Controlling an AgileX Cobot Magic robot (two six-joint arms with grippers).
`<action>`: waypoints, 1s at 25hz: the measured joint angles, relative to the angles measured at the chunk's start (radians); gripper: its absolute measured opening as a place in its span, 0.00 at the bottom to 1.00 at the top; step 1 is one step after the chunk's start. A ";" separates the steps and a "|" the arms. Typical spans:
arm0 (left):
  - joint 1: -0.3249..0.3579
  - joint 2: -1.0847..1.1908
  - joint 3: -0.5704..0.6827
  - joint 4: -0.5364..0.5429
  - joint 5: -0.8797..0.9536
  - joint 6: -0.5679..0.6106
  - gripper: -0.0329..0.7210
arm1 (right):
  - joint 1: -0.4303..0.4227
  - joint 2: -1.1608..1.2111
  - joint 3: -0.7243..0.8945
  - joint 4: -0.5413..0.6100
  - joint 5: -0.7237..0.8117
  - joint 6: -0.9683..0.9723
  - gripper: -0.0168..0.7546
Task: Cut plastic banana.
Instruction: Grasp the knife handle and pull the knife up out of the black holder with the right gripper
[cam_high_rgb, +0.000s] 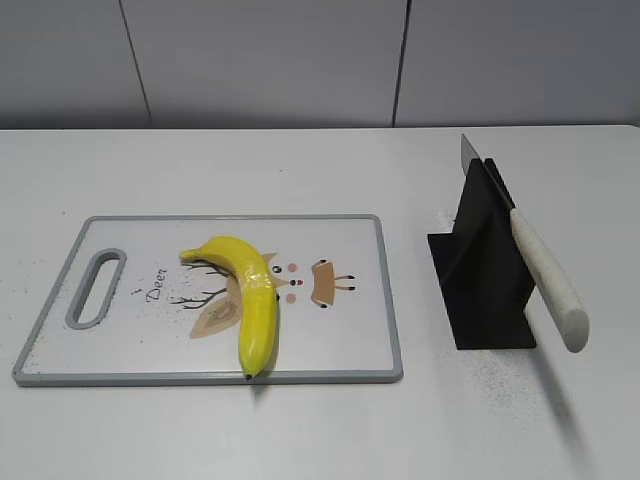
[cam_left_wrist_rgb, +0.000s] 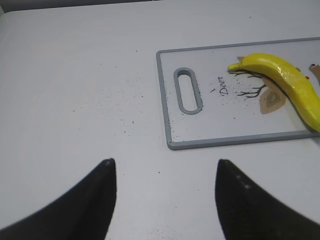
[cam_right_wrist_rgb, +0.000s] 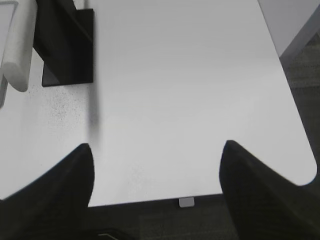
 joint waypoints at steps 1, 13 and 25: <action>0.000 0.000 0.000 0.000 0.000 0.000 0.82 | 0.000 0.039 -0.019 0.002 0.007 0.000 0.79; 0.000 0.000 0.001 0.000 0.000 0.000 0.82 | 0.137 0.396 -0.185 0.046 0.024 0.006 0.79; 0.000 0.000 0.001 0.000 0.000 0.000 0.82 | 0.389 0.718 -0.331 0.036 0.024 0.182 0.79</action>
